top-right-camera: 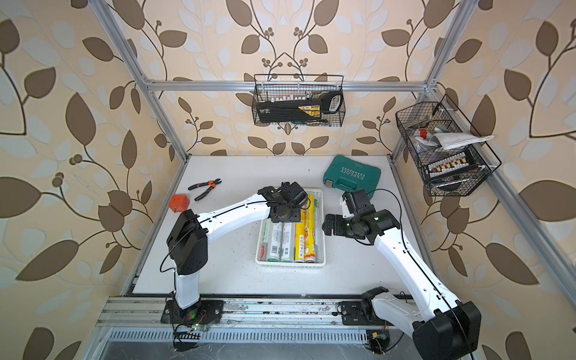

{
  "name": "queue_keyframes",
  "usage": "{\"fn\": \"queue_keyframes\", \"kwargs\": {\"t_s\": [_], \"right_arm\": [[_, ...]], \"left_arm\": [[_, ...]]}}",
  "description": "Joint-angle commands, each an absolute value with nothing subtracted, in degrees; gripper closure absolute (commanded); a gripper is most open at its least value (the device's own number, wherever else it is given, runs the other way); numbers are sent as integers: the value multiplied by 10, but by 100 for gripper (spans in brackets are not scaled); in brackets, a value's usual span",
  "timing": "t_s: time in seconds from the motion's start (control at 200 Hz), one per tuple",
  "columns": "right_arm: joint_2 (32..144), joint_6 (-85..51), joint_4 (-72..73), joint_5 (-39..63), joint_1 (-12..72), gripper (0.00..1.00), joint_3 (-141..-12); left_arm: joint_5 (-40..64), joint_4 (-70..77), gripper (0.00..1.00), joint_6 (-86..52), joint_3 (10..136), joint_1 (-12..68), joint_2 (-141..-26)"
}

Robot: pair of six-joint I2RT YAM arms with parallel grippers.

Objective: Put the plastic wrap into the basket
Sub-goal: Place the plastic wrap in the basket, then reset both arms

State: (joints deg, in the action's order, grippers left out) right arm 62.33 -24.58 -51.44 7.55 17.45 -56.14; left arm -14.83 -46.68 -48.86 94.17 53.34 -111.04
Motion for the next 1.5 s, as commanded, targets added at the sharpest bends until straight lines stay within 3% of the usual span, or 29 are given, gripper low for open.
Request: {"fn": "queue_keyframes", "kwargs": {"t_s": [0.0, 0.25, 0.535, 0.72, 1.125, 1.355, 1.495], "right_arm": [[623, -250, -521, 77, 172, 1, -552], [615, -245, -525, 62, 172, 1, -563], [600, -217, -491, -23, 172, 1, -582], [612, -195, -427, -111, 172, 1, -570], [631, -74, 9, -272, 151, 1, -365], [709, -10, 223, -295, 112, 1, -278], [750, -16, 369, -237, 69, 1, -222]], "left_arm": [[-169, -474, 37, -463, 963, 538, -1075], [-219, -453, 29, -403, 960, 538, -1029], [-371, -408, 2, -290, 930, 524, -955], [-407, -329, 1, -218, 849, 462, -884], [-420, -76, 1, -134, 521, 214, -677], [-430, 44, 1, -110, 383, 110, -660], [-441, 134, 1, -83, 318, 82, -685]]}}
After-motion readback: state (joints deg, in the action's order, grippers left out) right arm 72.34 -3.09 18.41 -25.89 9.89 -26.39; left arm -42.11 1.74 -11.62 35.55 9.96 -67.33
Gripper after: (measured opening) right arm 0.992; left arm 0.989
